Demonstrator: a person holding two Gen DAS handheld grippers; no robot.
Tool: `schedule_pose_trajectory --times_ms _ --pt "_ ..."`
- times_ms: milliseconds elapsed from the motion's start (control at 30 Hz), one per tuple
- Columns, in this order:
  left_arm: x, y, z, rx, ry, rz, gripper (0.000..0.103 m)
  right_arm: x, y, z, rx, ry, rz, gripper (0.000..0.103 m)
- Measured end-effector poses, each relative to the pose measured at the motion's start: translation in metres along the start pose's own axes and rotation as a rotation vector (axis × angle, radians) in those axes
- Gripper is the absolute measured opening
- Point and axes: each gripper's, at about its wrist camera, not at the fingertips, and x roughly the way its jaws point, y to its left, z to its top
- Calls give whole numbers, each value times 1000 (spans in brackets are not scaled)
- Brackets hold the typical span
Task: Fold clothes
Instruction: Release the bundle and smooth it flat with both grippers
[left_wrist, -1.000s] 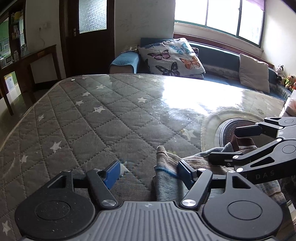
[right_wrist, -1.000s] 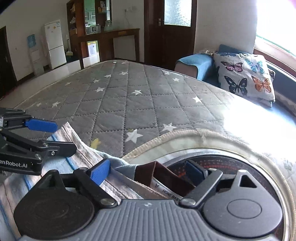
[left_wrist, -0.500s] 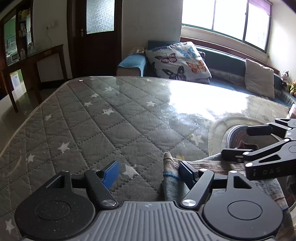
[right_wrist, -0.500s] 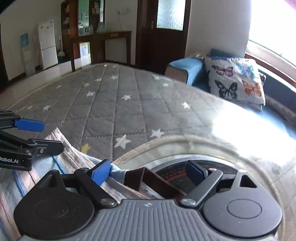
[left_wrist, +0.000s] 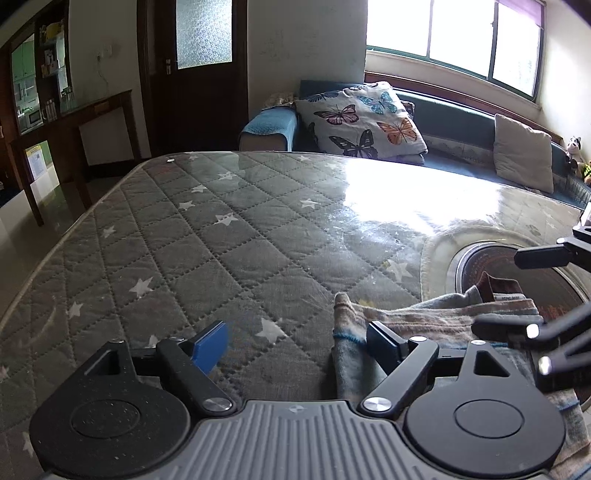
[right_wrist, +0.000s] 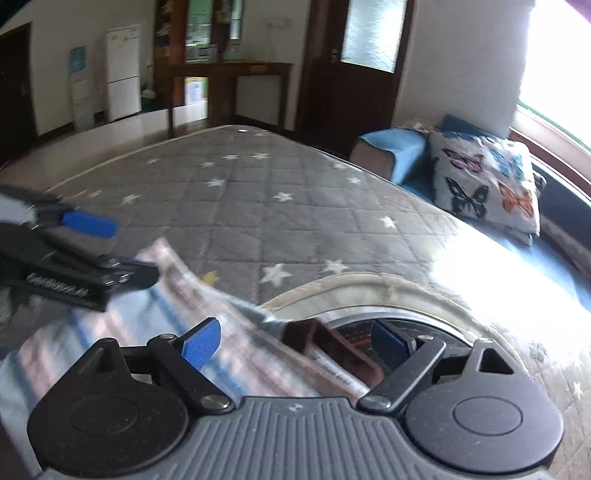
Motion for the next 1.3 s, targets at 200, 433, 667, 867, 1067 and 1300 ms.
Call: schedule_pose_trajectory --times_ms 200,433,667,867,1067,1300 --pt "-6 5 -5 -4 9 6 86 -9 41 -5 -106 -12 58 91" --pt "-9 8 -11 -8 14 11 86 -23 91 -15 -241 -38 119 90" --pt "-8 7 -15 -19 15 24 87 -37 129 -31 -313 -48 188 90" --pt "-19 9 -19 -29 0 24 86 -55 135 -38 -307 -65 207 90" --pt "-42 8 -34 -31 -20 18 87 -65 118 -41 -256 -49 154 91" --pt "-62 -2 -59 15 -32 33 87 -65 116 -57 -235 7 135 91"
